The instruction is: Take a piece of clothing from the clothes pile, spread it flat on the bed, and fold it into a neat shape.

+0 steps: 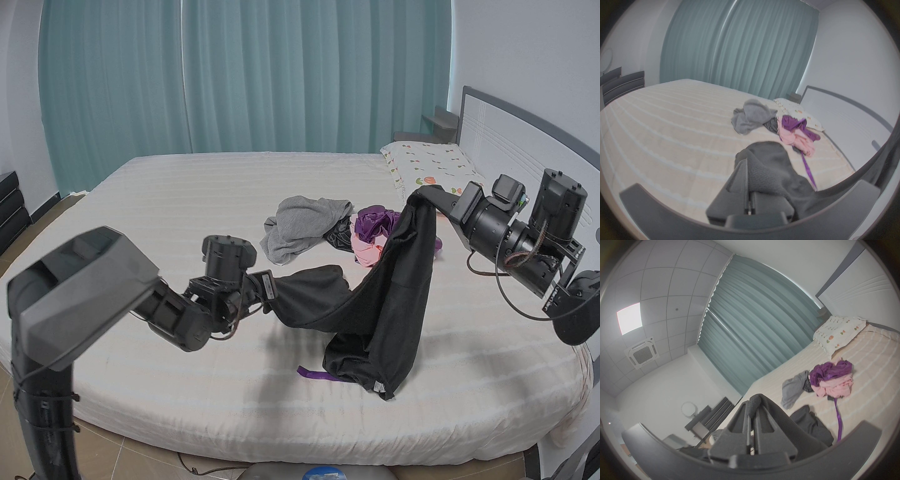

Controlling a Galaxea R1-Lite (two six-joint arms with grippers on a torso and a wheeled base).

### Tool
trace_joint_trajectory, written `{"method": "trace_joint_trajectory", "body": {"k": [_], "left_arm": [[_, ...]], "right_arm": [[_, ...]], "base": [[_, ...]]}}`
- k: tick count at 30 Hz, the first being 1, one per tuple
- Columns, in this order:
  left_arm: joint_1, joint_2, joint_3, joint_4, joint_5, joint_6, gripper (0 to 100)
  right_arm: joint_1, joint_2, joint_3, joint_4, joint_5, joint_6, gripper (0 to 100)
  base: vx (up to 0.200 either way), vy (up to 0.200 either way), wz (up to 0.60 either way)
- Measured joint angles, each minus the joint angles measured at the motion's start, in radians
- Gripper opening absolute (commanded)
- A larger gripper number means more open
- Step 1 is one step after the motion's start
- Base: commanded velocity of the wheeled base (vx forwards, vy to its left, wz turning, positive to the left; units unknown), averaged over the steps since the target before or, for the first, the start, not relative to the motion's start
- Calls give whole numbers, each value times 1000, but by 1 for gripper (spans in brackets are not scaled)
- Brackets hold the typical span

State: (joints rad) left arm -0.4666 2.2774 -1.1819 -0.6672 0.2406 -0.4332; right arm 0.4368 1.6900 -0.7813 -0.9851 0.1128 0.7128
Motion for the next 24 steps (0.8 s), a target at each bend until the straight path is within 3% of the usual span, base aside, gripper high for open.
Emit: {"method": "trace_joint_trajectory", "body": {"k": [7, 12, 21, 24], "left_arm": [[7, -242, 80, 56, -25, -36, 0], [12, -368, 108, 43, -50, -71, 0], [-17, -423, 276, -23, -69, -204, 0], [-49, -412, 355, -62, -71, -255, 0]], "right_arm": [[-44, 91, -179, -89, -93, 18, 0], [-70, 94, -249, -92, -111, 21, 0], [-44, 117, -62, -92, -122, 37, 0], [-22, 160, -6, -97, -128, 90, 0]], "base": [[0, 0, 0], [0, 0, 0], [0, 0, 0], [0, 0, 0]]}}
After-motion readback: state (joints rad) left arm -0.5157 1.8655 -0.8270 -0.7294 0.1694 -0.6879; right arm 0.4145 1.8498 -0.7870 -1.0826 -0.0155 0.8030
